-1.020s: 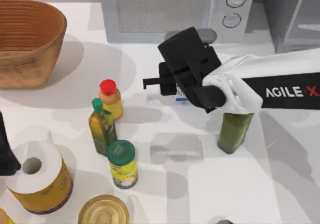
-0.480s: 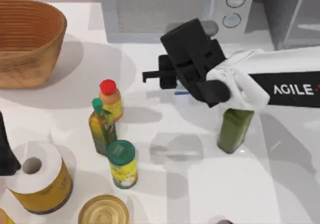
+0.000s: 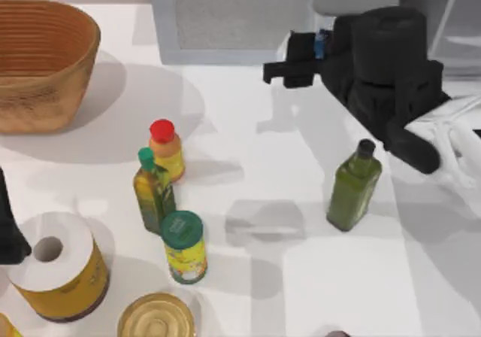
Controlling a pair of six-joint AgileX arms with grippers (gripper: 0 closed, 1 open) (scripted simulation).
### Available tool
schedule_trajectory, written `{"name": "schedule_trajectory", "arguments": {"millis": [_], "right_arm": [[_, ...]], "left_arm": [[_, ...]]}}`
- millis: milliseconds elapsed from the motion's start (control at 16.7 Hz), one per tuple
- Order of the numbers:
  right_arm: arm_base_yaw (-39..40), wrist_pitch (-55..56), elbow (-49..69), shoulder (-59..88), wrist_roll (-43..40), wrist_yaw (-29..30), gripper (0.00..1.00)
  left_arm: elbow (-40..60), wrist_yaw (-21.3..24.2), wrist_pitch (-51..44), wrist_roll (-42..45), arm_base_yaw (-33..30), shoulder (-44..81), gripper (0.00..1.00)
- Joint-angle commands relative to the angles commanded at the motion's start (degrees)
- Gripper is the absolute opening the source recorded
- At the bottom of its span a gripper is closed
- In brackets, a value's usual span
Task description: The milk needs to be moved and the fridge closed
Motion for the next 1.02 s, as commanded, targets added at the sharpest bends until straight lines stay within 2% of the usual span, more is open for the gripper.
{"name": "schedule_trajectory", "arguments": {"millis": [300,600,720,1020], "right_arm": [[-14.03,22.47,-16.97,-9.81,-8.26,-7.5,0.0],[-28.36,32.66,-31.06,-15.8,-12.97,-11.34,0.0],[-31.04,34.34,-33.68,-16.76,-13.54,-11.89,0.0],[-31.22,34.39,-33.9,-16.62,-13.5,-11.86,0.0]], "left_arm": [[0.0,0.0,0.0,0.0,0.0,0.0,1.0],[0.0,0.0,0.0,0.0,0.0,0.0,1.0],[0.0,0.0,0.0,0.0,0.0,0.0,1.0],[0.0,0.0,0.0,0.0,0.0,0.0,1.0]]}}
